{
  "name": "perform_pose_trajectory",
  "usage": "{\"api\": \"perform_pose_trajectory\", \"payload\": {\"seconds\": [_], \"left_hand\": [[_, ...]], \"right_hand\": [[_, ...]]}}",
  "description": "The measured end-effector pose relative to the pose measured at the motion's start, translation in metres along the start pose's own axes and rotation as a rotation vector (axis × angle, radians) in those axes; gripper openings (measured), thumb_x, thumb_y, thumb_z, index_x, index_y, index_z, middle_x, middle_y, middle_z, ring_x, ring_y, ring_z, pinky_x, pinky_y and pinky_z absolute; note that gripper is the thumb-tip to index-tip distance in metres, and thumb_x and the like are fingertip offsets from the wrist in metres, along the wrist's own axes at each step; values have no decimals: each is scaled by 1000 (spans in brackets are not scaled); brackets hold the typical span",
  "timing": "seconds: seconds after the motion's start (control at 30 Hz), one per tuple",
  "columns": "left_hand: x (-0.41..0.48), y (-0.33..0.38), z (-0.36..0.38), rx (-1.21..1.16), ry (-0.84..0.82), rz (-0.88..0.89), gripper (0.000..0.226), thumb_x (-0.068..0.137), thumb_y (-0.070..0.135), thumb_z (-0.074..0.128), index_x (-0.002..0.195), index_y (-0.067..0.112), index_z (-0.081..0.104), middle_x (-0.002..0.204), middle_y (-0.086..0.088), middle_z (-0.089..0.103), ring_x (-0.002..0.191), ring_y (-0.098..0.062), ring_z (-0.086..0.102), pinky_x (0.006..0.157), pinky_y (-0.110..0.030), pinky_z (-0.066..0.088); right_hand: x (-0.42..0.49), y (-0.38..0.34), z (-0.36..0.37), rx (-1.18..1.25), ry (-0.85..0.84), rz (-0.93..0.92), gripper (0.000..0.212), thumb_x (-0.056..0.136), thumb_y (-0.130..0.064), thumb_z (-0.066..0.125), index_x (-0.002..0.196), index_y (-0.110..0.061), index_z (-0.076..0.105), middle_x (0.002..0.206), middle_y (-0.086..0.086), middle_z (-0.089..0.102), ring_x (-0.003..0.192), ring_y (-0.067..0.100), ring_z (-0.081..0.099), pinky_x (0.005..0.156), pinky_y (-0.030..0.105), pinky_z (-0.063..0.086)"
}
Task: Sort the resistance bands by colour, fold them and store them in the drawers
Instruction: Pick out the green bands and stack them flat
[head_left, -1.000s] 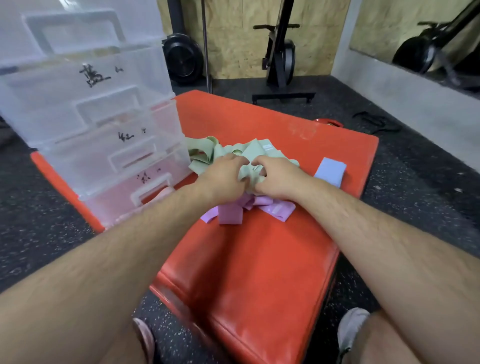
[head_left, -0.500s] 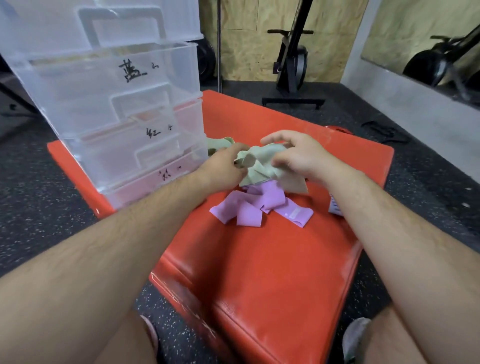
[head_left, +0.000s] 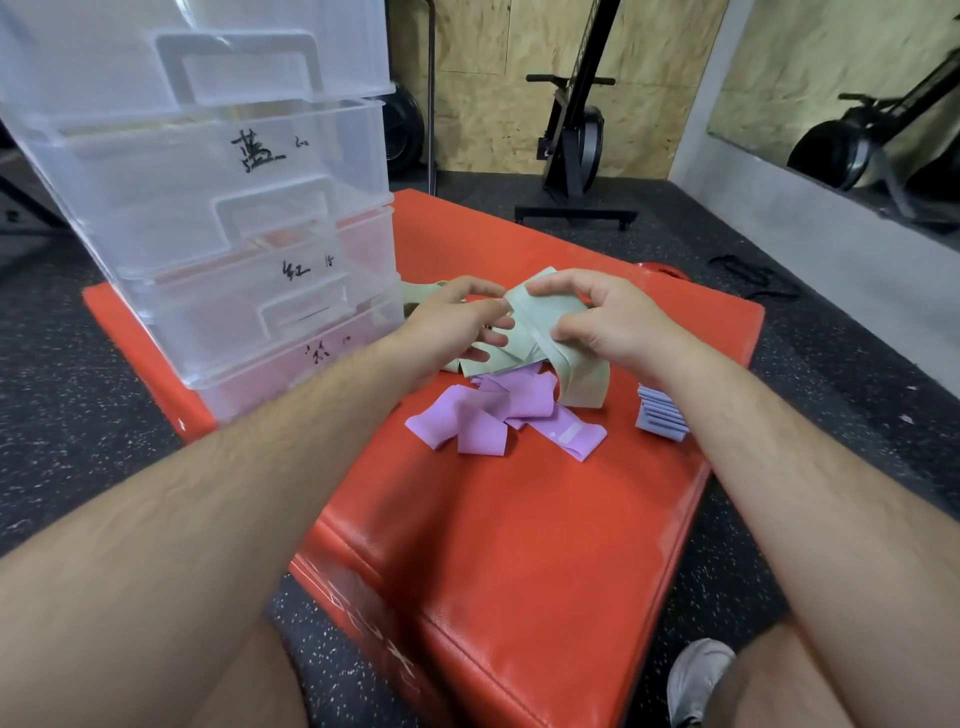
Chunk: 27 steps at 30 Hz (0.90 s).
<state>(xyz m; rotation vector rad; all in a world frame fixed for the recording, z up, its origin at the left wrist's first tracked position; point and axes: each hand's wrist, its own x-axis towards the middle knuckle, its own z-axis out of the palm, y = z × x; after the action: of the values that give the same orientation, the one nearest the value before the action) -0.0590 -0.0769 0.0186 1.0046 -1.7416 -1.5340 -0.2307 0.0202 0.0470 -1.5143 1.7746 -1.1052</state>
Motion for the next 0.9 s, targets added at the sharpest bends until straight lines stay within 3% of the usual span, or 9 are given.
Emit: {"api": "perform_pose_trajectory", "payload": {"seconds": [0.1, 0.2, 0.3, 0.4, 0.47, 0.57, 0.73, 0.83, 0.9], "left_hand": [[1, 7, 1, -182, 54, 42, 21, 89, 23, 67, 110, 19, 64, 88, 1, 70, 77, -14, 66, 69, -34, 51], [2, 10, 2, -218, 128, 78, 29, 85, 19, 74, 113, 17, 66, 88, 0, 66, 76, -13, 61, 72, -39, 53], [-2, 14, 5, -228, 140, 116, 36, 85, 10, 73, 119, 14, 61, 83, 2, 62, 73, -10, 56, 56, -24, 44], [-6, 17, 5, -213, 105, 155, 37, 85, 3, 72, 119, 14, 62, 78, 5, 63, 66, -6, 56, 52, -20, 40], [-10, 17, 5, -181, 91, 158, 35, 84, 2, 71, 116, 16, 64, 86, 4, 68, 68, -7, 60, 54, -21, 42], [-14, 16, 4, -203, 107, 128, 36, 79, 10, 75, 113, 15, 66, 97, -4, 70, 75, -14, 64, 64, -29, 50], [-24, 23, 1, -269, -45, 135, 54, 78, 52, 75, 104, 4, 68, 90, -17, 58, 85, -28, 51, 85, -39, 47], [-27, 20, -5, -197, -40, 148, 61, 81, 54, 74, 105, -2, 69, 90, -32, 59, 84, -29, 58, 90, -41, 50], [-32, 19, -8, -162, -2, 152, 46, 88, 42, 71, 105, -1, 70, 84, -18, 66, 79, -22, 63, 86, -35, 53]], "right_hand": [[-8, -5, 2, -84, -19, -127, 67, 75, 11, 55, 118, -40, 57, 113, -24, 62, 95, 4, 61, 79, 23, 50], [-12, -8, 4, -65, 0, -176, 73, 76, 9, 55, 131, -36, 41, 107, -13, 68, 73, 4, 62, 61, 20, 48], [-11, -9, 7, 75, 99, -148, 62, 84, -5, 69, 136, -25, 41, 101, -7, 72, 72, 2, 62, 64, 17, 48], [-10, -10, 12, 189, 191, -73, 45, 88, -11, 72, 126, -17, 49, 98, -4, 71, 71, 4, 61, 60, 17, 47], [-10, -8, 16, 138, 236, -112, 40, 86, -4, 69, 119, -17, 52, 97, -6, 68, 62, 6, 54, 60, 19, 45], [-14, -10, 21, -33, 256, -255, 41, 83, -5, 65, 112, -31, 52, 107, -14, 64, 56, 8, 50, 60, 22, 44], [-23, -15, 30, -419, 167, -480, 47, 80, -10, 61, 121, -30, 48, 113, -20, 64, 81, 11, 57, 77, 35, 50], [-28, -18, 36, -284, 131, -470, 39, 81, -13, 65, 112, -26, 47, 104, -18, 69, 84, 6, 58, 72, 21, 43], [-29, -20, 37, -132, 136, -407, 32, 81, -7, 59, 104, -25, 46, 94, -17, 71, 76, 2, 59, 67, 17, 38]]}}
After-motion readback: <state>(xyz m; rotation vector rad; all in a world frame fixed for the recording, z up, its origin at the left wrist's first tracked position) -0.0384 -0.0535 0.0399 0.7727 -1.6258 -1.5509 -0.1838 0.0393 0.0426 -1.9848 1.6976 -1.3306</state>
